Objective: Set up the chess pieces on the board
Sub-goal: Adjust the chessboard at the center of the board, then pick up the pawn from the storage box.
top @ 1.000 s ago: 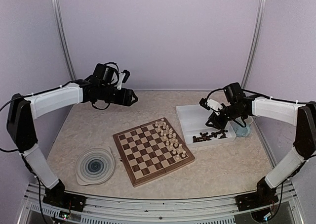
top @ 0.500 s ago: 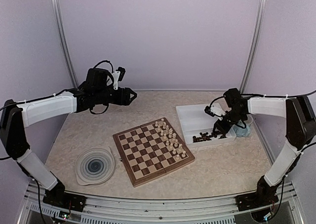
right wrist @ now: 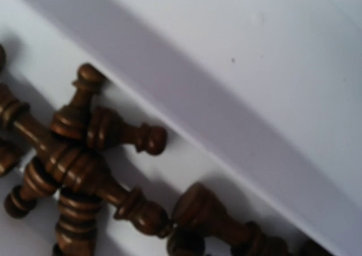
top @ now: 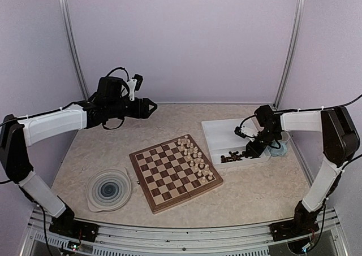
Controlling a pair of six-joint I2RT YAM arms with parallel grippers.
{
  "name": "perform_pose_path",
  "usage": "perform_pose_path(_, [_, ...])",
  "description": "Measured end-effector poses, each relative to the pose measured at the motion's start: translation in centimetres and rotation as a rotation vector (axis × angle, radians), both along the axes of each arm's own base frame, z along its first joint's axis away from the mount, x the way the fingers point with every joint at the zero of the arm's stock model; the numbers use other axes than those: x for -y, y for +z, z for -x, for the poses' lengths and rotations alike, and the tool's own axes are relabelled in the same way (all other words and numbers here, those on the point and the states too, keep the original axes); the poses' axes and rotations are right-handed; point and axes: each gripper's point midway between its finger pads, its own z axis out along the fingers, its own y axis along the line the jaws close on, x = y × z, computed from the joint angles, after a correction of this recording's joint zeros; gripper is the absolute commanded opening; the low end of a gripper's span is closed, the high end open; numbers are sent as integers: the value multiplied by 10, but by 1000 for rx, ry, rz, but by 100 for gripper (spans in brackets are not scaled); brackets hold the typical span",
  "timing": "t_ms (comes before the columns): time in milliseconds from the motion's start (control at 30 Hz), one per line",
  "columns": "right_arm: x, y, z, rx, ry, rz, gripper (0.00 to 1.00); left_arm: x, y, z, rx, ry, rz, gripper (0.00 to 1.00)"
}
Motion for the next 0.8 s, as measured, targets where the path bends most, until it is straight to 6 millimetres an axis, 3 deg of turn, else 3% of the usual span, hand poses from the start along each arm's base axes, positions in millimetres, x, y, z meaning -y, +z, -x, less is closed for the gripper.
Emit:
perform_pose_path(333, [2,-5,1,-19,-7,-6,1,-1,0,-1,-3,3,4,73])
perform_pose_path(500, [2,3,5,-28,-5,-8,0,-1,0,-1,-4,4,5,73])
perform_pose_path(600, [0,26,4,4,0,-27,0,-3,0,-2,-4,7,6,73])
perform_pose_path(800, [-14,97,-3,161,48,-85,0,-10,0,-6,-6,25,9,73])
